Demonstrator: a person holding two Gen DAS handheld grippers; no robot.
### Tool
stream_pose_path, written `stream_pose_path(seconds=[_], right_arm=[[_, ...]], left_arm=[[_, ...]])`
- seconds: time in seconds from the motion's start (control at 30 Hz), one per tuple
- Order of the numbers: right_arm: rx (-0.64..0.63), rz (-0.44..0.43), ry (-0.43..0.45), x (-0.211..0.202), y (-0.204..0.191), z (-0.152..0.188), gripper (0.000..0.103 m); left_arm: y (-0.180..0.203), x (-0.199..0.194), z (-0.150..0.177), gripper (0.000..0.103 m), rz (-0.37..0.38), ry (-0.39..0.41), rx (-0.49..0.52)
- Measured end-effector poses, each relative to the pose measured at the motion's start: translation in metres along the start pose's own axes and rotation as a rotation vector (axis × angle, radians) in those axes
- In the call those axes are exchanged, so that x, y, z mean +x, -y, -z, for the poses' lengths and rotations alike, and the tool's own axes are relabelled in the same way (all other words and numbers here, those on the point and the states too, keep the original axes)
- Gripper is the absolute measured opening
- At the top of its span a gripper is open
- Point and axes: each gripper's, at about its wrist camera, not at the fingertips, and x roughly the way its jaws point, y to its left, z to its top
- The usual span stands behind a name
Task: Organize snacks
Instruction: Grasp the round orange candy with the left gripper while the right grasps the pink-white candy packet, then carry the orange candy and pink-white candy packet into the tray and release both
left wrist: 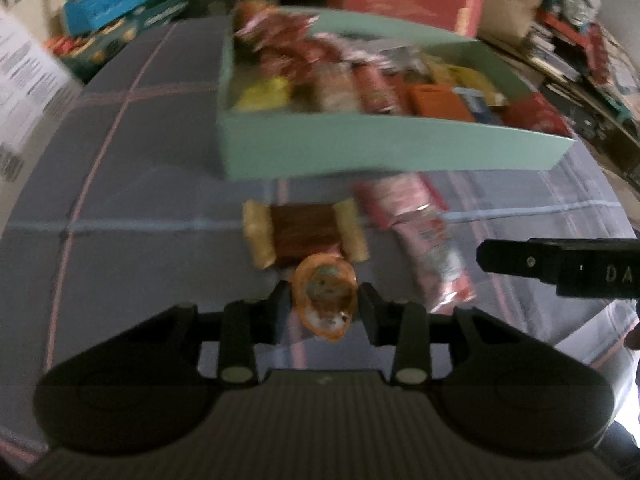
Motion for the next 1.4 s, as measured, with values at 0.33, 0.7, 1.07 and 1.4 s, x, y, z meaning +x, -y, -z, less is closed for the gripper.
stream_pose_path(seconds=[0.33, 0.7, 1.07, 1.4], right_arm=[[-0.194, 0.033, -0.037, 0.027, -0.047, 0.006, 0.048], [-0.230, 0.064, -0.023, 0.026, -0.043, 0.006, 0.025], [-0.049, 0.022, 0.005, -0.007, 0.002, 0.009, 0.025], [-0.011, -0.007, 0.108, -0.046, 0.009, -0.004, 0.025]], left_arm=[[-0.018, -0.007, 0.006, 0.038, -0.009, 0.015, -0.038], [-0.007, -0.004, 0.004, 0.035, -0.038, 0.025, 0.001], [0.000, -0.018, 0.005, 0.035, -0.022, 0.028, 0.011], [0.018, -0.049, -0.019, 0.035, 0.026, 0.103, 0.035]])
